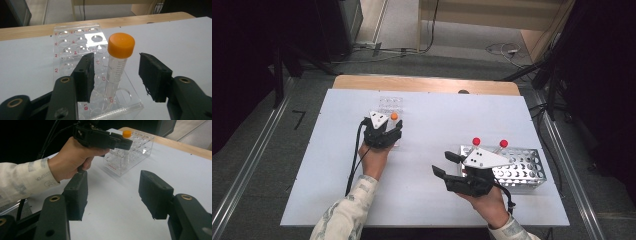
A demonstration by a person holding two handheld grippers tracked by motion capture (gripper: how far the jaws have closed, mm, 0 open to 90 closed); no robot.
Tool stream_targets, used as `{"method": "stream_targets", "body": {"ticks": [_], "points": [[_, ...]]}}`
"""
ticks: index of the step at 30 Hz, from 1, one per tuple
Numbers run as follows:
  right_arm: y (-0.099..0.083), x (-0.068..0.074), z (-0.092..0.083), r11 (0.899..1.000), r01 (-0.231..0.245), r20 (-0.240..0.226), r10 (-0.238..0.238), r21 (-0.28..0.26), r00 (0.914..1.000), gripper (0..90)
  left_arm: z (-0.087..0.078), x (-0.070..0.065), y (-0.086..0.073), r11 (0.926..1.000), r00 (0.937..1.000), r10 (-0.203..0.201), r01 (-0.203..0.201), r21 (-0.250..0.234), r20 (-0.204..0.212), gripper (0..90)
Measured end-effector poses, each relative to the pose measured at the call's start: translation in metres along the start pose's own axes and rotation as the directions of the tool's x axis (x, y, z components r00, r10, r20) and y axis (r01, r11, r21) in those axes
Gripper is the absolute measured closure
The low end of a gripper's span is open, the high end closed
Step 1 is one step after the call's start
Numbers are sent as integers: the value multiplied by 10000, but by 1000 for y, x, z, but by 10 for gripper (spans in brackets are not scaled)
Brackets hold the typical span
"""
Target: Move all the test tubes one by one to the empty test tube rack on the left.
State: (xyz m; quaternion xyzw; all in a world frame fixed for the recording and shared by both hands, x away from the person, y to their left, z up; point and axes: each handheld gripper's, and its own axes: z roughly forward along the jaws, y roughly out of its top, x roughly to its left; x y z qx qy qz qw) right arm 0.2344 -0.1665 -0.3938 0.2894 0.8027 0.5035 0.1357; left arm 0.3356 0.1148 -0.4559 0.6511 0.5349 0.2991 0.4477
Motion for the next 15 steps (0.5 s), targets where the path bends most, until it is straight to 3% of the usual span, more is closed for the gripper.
{"method": "stream_targets", "body": {"ticks": [8, 15], "points": [[-2, -5, -12, 9998, -127, 216, 131, -175, 9997, 390, -15, -1, -4, 9996, 9995, -286, 285, 39, 109, 250], [-4, -13, -24, 9991, -251, 479, 267, -336, 9985, 389, -31, 5, -2, 9989, 9989, -395, 389, -247, -238, 200]]}}
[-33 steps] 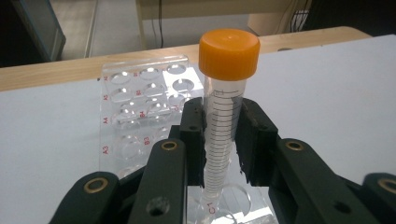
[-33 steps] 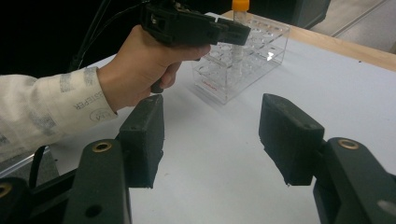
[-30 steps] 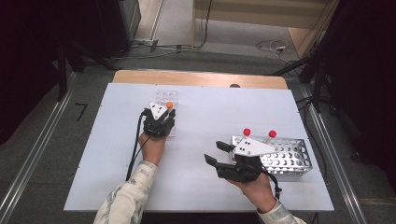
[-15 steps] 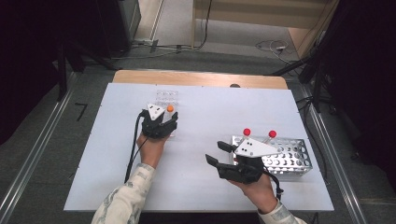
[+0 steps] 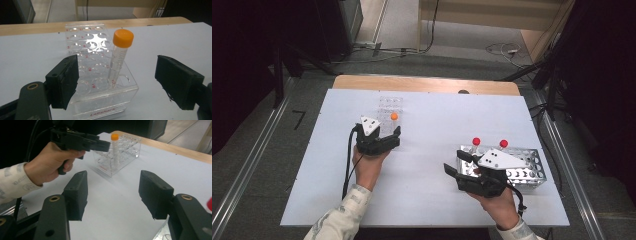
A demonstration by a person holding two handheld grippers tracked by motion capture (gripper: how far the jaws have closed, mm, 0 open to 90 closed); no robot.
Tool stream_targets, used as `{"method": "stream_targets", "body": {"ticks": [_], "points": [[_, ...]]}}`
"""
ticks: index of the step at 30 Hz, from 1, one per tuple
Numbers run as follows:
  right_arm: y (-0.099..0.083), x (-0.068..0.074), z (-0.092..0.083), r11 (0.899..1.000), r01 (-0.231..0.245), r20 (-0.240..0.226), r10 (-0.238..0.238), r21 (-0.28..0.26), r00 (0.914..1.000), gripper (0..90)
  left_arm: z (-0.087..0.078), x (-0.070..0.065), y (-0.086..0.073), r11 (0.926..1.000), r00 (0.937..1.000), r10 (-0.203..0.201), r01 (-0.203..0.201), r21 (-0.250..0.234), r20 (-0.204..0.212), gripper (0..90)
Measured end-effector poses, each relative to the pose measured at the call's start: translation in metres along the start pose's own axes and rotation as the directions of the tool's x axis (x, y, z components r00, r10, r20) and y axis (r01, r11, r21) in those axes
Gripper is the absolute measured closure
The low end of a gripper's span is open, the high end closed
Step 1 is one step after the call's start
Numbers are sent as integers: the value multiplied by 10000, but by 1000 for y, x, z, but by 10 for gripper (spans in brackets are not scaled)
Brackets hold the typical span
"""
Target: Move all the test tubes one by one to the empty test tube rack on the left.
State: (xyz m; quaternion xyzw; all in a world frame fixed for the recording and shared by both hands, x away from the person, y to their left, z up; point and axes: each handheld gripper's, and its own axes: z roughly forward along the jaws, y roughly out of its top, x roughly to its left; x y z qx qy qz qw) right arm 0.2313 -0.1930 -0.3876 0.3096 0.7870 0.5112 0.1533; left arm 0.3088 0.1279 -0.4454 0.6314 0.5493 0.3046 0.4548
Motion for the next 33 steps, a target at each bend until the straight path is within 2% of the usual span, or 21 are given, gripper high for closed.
{"method": "stream_targets", "body": {"ticks": [4, 9, 10, 12, 13, 15, 18, 22, 23, 28, 30, 31, 33], "points": [[-1, -5, -11, 9998, -81, 201, 85, -153, 9998, 384, -10, 4, 3, 10000, 9999, -58, 59, -61, 123, 175], [-2, -14, -22, 9995, -162, 426, 173, -277, 9989, 366, -33, 6, 4, 9997, 9994, 50, -41, -243, 341, 151], [-3, -19, -30, 9989, -232, 607, 256, -405, 9978, 363, -38, 7, 4, 9995, 9992, 65, -53, -306, 399, 150], [-3, -21, -34, 9984, -291, 693, 324, -478, 9971, 363, -46, 7, 3, 9993, 9989, 85, -67, -375, 455, 149], [-3, -27, -44, 9968, -396, 926, 460, -701, 9946, 363, -51, 8, 2, 9991, 9988, 83, -64, -415, 479, 149], [-3, -29, -47, 9962, -452, 1032, 528, -746, 9933, 364, -55, 9, 0, 9992, 9984, 1, 22, -410, 559, 149], [-5, -36, -59, 9948, -453, 1473, 586, -916, 9874, 366, -60, 9, -3, 9992, 9980, 0, 25, -390, 637, 149], [-13, -48, -69, 9917, -758, 1836, 940, -1038, 9785, 375, -61, 6, -6, 9994, 9975, 86, -62, -339, 696, 149], [-13, -48, -69, 9917, -758, 1836, 940, -1038, 9785, 375, -61, 5, -7, 9995, 9975, 113, -92, -307, 700, 149], [-26, -58, -67, 9935, -779, 2380, 958, -834, 9665, 389, -59, 1, -9, 9994, 9968, 239, -219, -260, 766, 150], [-34, -63, -65, 9940, -750, 2679, 938, -797, 9589, 397, -58, 0, -9, 9994, 9965, 260, -242, -235, 793, 150], [-41, -70, -64, 9929, -925, 2804, 1099, -747, 9536, 409, -58, 0, -10, 9995, 9966, 241, -224, -230, 791, 150], [-44, -72, -64, 9922, -982, 2849, 1161, -763, 9515, 418, -58, 0, -10, 9995, 9964, 267, -251, -207, 801, 150]]}}
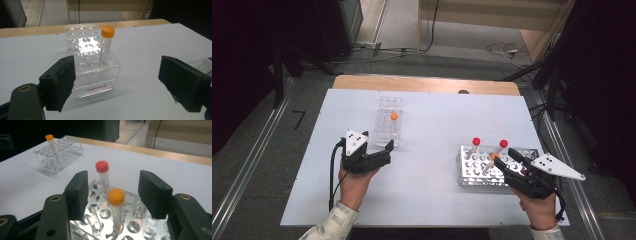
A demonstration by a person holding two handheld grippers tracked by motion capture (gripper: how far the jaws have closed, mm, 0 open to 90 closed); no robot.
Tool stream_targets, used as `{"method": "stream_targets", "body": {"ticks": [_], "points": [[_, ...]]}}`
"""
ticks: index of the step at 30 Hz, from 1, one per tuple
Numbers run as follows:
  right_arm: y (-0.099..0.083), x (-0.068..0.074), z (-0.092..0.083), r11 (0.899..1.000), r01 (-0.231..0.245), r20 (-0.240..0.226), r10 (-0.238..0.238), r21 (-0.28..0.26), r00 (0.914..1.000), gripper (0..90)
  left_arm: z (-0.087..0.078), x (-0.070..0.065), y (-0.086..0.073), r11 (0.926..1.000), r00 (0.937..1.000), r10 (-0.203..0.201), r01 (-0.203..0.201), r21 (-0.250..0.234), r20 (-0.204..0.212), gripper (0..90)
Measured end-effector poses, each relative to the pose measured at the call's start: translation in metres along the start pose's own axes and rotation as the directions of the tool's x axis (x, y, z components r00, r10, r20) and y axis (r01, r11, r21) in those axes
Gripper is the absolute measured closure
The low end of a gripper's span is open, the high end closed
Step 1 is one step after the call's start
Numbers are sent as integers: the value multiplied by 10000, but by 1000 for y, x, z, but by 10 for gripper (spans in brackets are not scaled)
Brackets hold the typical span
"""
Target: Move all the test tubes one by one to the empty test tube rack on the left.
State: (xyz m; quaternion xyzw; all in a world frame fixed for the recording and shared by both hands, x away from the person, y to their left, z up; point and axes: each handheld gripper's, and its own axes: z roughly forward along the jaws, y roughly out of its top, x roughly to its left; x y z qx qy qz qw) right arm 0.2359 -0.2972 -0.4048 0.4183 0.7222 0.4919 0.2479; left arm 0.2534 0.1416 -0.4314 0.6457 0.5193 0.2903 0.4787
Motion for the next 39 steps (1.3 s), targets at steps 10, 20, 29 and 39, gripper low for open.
{"method": "stream_targets", "body": {"ticks": [10, 20, 29, 39], "points": [[-18, -6, 14, 9998, -26, -30, 26, 215, 10000, 503, 3, -2, -2, 9999, 10000, 39, -39, 132, -4, 150], [-22, -8, 29, 9990, 44, 30, -45, 437, 10000, 549, 4, -3, -3, 9999, 10000, 51, -51, 165, 13, 151], [-24, -6, 36, 9981, 237, 83, -242, 565, 9997, 661, 4, -2, -4, 9998, 10000, 41, -42, 214, 48, 151], [-2, 0, 20, 9993, 381, 224, -382, 54, 9990, 666, 5, -2, -4, 9998, 10000, 4, -5, 207, 32, 151]]}}
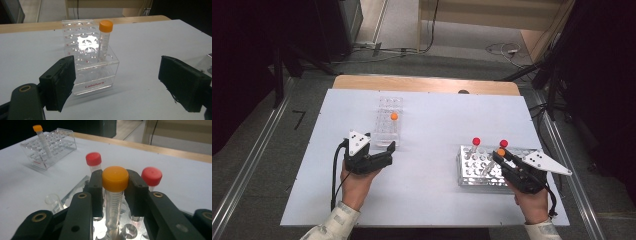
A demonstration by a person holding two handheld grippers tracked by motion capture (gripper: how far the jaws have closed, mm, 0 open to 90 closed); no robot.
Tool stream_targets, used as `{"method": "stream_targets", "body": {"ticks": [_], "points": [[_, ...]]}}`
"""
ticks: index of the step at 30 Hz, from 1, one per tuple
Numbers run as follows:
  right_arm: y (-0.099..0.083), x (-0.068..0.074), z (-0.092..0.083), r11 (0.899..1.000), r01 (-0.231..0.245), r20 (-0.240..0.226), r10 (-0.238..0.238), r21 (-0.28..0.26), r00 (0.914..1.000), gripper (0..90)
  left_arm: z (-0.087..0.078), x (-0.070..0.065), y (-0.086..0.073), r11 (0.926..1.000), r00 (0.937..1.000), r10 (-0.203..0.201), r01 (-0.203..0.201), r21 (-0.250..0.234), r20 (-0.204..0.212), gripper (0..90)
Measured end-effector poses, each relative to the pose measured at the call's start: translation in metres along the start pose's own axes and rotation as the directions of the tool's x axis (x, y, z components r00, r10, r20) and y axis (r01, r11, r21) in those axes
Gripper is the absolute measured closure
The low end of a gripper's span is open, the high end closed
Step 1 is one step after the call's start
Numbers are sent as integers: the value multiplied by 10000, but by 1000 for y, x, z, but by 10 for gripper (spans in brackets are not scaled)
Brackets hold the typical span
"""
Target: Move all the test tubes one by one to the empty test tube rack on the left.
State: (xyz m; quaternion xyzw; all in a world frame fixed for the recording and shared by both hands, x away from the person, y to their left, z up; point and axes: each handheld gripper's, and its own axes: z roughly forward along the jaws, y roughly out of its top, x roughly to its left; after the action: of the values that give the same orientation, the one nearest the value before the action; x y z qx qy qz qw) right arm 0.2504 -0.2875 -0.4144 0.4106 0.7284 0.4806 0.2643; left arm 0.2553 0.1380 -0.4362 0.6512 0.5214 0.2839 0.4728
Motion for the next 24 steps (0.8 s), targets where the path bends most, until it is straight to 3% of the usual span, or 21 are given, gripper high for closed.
{"method": "stream_targets", "body": {"ticks": [13, 24], "points": [[38, 7, -19, 9972, 71, -246, -89, -743, 9997, 667, 0, -2, 1, 10000, 9999, 4, -3, -63, 100, 151], [55, 33, 5, 9972, 396, -996, -458, -627, 9940, 668, -1, -3, 2, 9999, 9998, 27, -24, -152, 175, 154]]}}
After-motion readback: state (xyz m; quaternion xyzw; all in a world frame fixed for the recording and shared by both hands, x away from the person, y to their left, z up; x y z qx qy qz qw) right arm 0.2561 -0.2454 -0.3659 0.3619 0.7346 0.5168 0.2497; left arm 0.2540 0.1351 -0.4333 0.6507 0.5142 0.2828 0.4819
